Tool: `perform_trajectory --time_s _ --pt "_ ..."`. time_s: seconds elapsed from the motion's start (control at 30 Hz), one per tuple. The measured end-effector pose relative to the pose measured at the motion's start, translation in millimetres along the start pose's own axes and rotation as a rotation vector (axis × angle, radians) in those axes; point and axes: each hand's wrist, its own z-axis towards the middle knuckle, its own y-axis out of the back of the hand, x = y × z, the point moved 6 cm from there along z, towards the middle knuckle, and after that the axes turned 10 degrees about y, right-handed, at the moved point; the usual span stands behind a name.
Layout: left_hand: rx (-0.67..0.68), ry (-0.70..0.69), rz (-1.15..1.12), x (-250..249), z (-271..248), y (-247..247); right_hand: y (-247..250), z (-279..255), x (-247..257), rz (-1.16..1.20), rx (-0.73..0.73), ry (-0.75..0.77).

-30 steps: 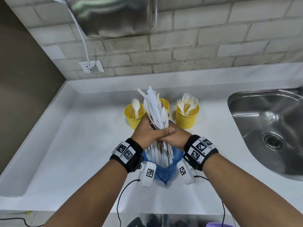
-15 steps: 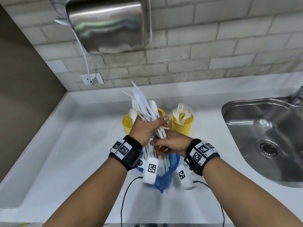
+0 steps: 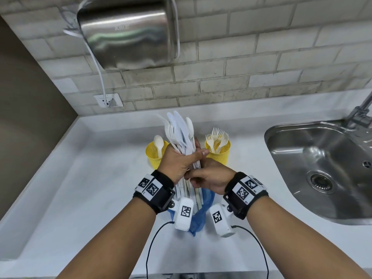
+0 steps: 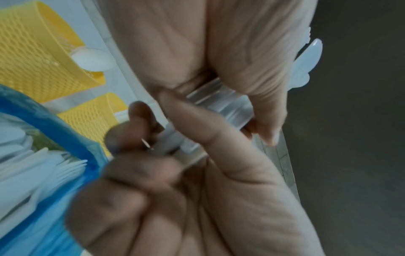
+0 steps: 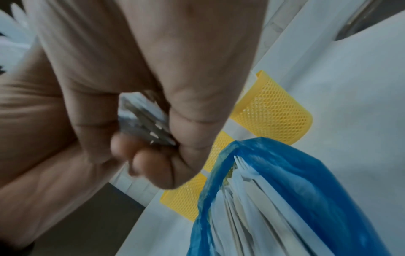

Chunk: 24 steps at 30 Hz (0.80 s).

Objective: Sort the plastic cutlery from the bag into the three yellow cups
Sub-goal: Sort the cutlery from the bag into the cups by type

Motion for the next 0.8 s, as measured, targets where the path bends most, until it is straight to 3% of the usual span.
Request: perform_trajectory --time_s 0.1,0.23,0.6,0.8 --pt "-0.064 -0.014 -0.058 -0.9 -1.0 6.5 -0.5 -7.2 0.3 0.148 0.056 -0.064" --pt "-0.029 0.010 -0.090 4.9 -5.6 2.3 -8.8 -9.6 9.9 0.433 0.037 -0.032" --pt "0.094 0.095 -0.056 25.4 -17.4 -3.9 -10.6 -20.4 -0.9 0.422 -0.123 -0.053" --pt "0.103 0.083 -0.020 25.3 -22.2 -1.8 -13.4 -26.9 -3.6 0.239 -0.102 -0.098"
